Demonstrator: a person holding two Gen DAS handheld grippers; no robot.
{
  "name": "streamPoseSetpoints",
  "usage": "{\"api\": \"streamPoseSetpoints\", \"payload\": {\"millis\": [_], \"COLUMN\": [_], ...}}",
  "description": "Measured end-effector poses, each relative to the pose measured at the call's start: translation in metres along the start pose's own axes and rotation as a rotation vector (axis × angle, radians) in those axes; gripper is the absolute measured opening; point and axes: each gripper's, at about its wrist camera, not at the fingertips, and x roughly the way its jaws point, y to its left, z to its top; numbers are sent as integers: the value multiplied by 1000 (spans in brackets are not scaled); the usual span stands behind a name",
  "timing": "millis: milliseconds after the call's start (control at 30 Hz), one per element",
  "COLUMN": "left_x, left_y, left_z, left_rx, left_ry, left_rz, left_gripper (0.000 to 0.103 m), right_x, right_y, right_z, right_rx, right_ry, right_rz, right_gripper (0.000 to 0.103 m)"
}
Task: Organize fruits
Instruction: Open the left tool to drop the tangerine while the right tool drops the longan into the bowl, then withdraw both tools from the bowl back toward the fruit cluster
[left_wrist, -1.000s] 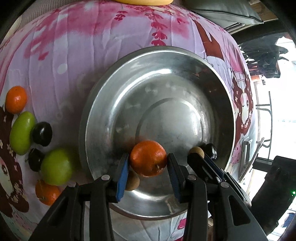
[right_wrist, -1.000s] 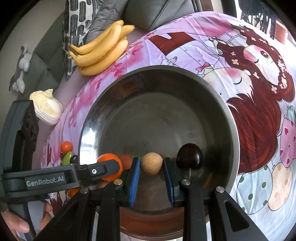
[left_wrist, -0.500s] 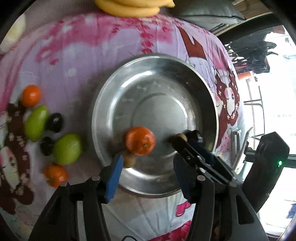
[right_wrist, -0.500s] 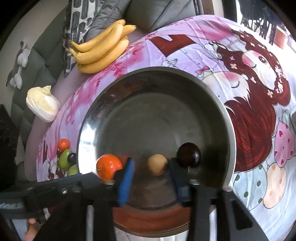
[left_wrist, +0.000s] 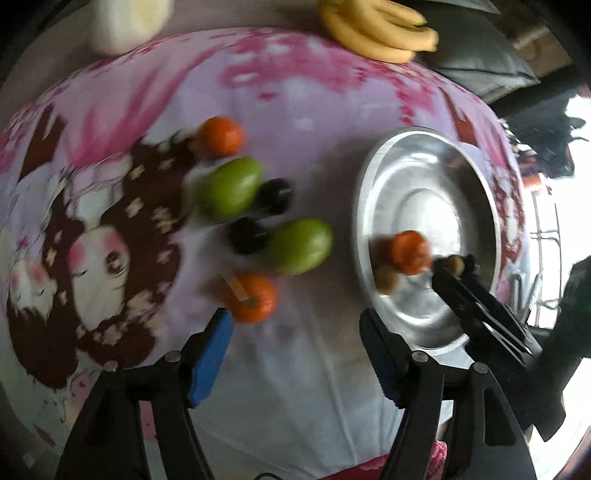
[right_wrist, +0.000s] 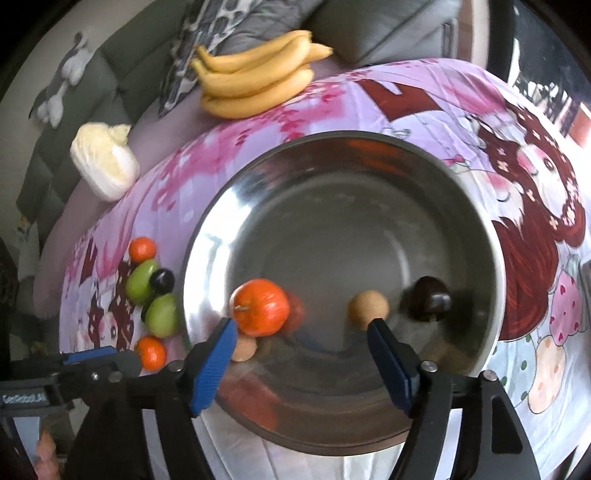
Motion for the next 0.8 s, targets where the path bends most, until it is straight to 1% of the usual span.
{"api": "streamPoseSetpoints", "payload": {"millis": [67,100,167,233,300,400,433,500,600,633,700,800], "left_x": [1,2,3,4,2,-1,-3,-5,-9,-6,-7,-8], "left_y": [12,20,32,37,43,51,54,61,66,62,64,73], "left_z": [-4,-8,-12,-15,-20,-23,-25,-29,-33,-31,-33,-39], "left_rx": [-27,-42,-60,-66,-61,-56,-55,-53,-44,-44,-53,-62], "left_ry": [-7,-11,-5,-6,-17,-42,-48,-59,-72,-74,-74,-79], "left_rz": [16,32,40,50,72,87,89,98,117,120,117,117], "left_gripper": [79,79,80,82,87,88,89,94,95,96,96,97], "right_x": [1,1,3,4,5,5,5,7,10,11,11,12], "right_y": [10,14,22,29,34,40,41,44,50,51,53,56], "right_z": [-3,-5,-9,-11,-13,-15,-16,-18,-19,-19,-20,-21], "right_rx": [-43,-55,-78,-100,-114,-131,-137,-146,-160,-163,-165,-172], "right_ry": [0,0,4,8,6,2,3,10,16,16,19,20], "right_rz": [5,9,18,24,31,42,49,60,70,74,88,87], "right_gripper": [82,86,92,95,98,102,102,103,103,103,103,103]}}
